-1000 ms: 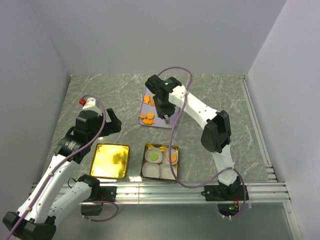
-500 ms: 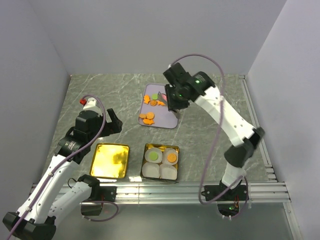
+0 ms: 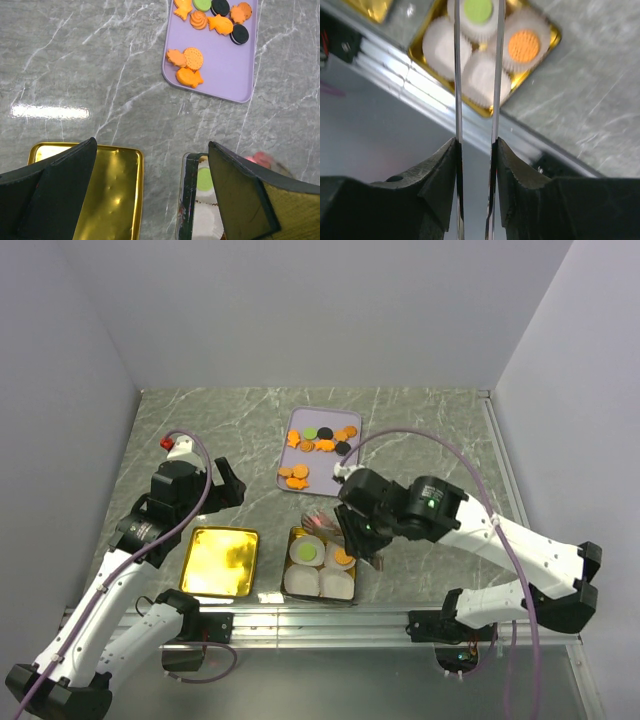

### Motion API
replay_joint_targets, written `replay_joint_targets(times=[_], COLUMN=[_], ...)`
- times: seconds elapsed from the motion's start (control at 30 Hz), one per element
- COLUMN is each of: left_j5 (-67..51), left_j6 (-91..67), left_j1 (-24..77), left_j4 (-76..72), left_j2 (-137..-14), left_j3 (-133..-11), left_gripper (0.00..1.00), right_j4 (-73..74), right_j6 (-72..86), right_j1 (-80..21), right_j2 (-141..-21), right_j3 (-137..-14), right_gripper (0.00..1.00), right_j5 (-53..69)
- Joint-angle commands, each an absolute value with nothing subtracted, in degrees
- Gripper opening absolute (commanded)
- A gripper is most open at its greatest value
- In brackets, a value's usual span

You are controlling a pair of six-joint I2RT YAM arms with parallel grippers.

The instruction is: Pack the cookies

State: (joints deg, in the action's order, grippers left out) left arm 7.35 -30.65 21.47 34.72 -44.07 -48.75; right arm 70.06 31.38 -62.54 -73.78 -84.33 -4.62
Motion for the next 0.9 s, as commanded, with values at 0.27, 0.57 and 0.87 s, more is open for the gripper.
replay_joint_targets(times=[0.27,0.57,0.87], left_j5=[7.1,7.5,7.5], left_j6=[-29.7,-29.8,-29.9], left_j1=[22.3,22.7,22.7], left_j4=[33.0,33.2,33.2], left_j2=[-43.6,-43.9,-44.6], left_j3=[-48.4,-48.6,-48.6], left_gripper=[0.99,0.99,1.00], right_j4=[63.4,60.9,59.2], right_j6=[39.8,44.9,46.1], right_j1=[-73.8,-82.0,-82.7], right_j2=[-68.3,-68.0,-70.0], right_j3=[-75.9,-70.0,-69.0], right_gripper=[0.33,0.33,0.33], right_j5=[-3.8,-3.8,-6.2])
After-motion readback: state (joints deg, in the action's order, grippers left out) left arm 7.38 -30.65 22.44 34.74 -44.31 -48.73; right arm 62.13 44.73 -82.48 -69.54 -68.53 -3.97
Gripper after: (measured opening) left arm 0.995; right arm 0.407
